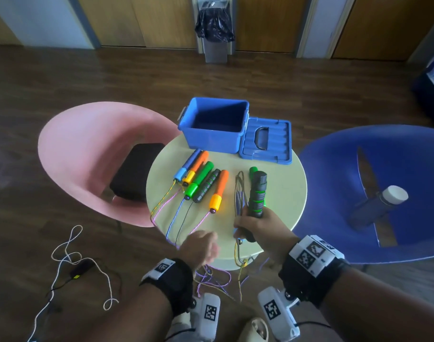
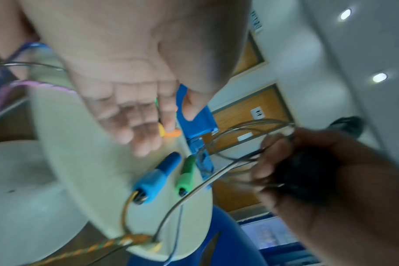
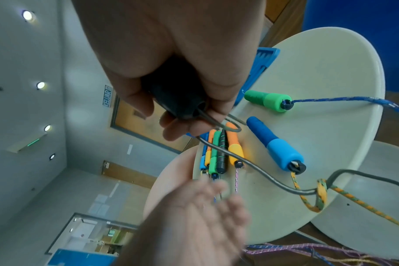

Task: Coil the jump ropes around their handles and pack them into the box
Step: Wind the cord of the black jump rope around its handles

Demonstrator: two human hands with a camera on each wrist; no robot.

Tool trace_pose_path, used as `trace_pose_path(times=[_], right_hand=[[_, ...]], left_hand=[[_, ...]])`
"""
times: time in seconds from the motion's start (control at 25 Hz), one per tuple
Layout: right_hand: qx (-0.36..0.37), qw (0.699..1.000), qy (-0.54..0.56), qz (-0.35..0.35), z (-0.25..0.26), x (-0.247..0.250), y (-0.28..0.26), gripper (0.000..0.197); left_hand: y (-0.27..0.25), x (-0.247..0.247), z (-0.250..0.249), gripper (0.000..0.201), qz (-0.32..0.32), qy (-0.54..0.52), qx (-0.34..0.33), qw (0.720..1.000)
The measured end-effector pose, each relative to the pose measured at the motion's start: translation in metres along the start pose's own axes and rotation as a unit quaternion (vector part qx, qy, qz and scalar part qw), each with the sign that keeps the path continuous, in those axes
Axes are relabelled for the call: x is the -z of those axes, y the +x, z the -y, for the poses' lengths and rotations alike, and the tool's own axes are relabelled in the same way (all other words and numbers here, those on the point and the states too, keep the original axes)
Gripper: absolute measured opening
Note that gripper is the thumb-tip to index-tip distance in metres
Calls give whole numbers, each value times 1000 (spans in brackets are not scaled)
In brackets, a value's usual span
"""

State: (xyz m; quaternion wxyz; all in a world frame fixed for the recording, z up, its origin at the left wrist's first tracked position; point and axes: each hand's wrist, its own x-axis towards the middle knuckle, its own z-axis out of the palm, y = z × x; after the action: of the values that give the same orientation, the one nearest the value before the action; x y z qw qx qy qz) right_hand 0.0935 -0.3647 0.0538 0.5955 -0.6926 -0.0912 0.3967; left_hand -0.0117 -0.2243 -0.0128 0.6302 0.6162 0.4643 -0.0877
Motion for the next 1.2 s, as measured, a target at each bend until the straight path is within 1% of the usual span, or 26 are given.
trace_pose_path(times=[0.04, 0.12, 0.2, 0.32, 0.4, 0.52, 0.64, 0.72, 0.76, 0.8, 0.84, 0.88, 0.92, 0.96, 1.04, 1.12, 1.2], right_hand=[[2, 1000, 24, -4, 1, 0, 0, 10], [4, 997, 73, -15, 0, 2, 1, 7], [3, 995, 101, -16, -1, 4, 1, 13], [-2, 994, 107, -13, -1, 8, -3, 12], [-7, 994, 103, -17, -3, 14, -6, 12], [-13, 993, 111, -43, -7, 25, -4, 11], [-31, 989, 123, -81, -13, 30, 2, 18], [-45, 984, 132, -109, -15, 30, 7, 23], [-50, 980, 146, -125, -16, 30, 11, 22], [-56, 974, 170, -140, -16, 30, 15, 19], [-61, 966, 200, -153, -17, 29, 19, 15], [-65, 957, 230, -165, -16, 29, 23, 11], [-68, 949, 253, -173, -15, 29, 28, 8], [-70, 944, 270, -177, -13, 28, 31, 7], [-73, 938, 288, -179, -7, 30, 37, 8], [-78, 936, 288, -186, -1, 34, 42, 11], [-76, 942, 265, -193, 1, 40, 42, 12]], left_hand=[[6, -7, 9, 30, 36, 22, 51, 998], [20, -21, 24, 34, 88, 11, 121, 989], [31, -35, 30, 30, 94, -52, 157, 982], [39, -44, 31, 13, 57, -126, 177, 974], [42, -41, 31, 18, 53, -170, 201, 963], [42, -26, 32, 14, 100, -211, 214, 949], [34, -13, 27, 20, 134, -212, 206, 946], [26, -6, 14, 17, 131, -200, 172, 956], [21, -4, 6, 16, 118, -172, 129, 969], [15, -2, -1, 17, 102, -128, 63, 985], [7, 0, -9, 18, 89, -76, -14, 993], [-1, 1, -15, 16, 85, -34, -85, 992], [-10, 2, -19, 11, 91, -9, -136, 986], [-18, 3, -22, 12, 104, -1, -168, 980], [-27, 7, -23, 14, 103, -16, -193, 976], [-27, 12, -21, 17, 69, -44, -202, 976], [-23, 15, -18, 18, 45, -100, -206, 972]])
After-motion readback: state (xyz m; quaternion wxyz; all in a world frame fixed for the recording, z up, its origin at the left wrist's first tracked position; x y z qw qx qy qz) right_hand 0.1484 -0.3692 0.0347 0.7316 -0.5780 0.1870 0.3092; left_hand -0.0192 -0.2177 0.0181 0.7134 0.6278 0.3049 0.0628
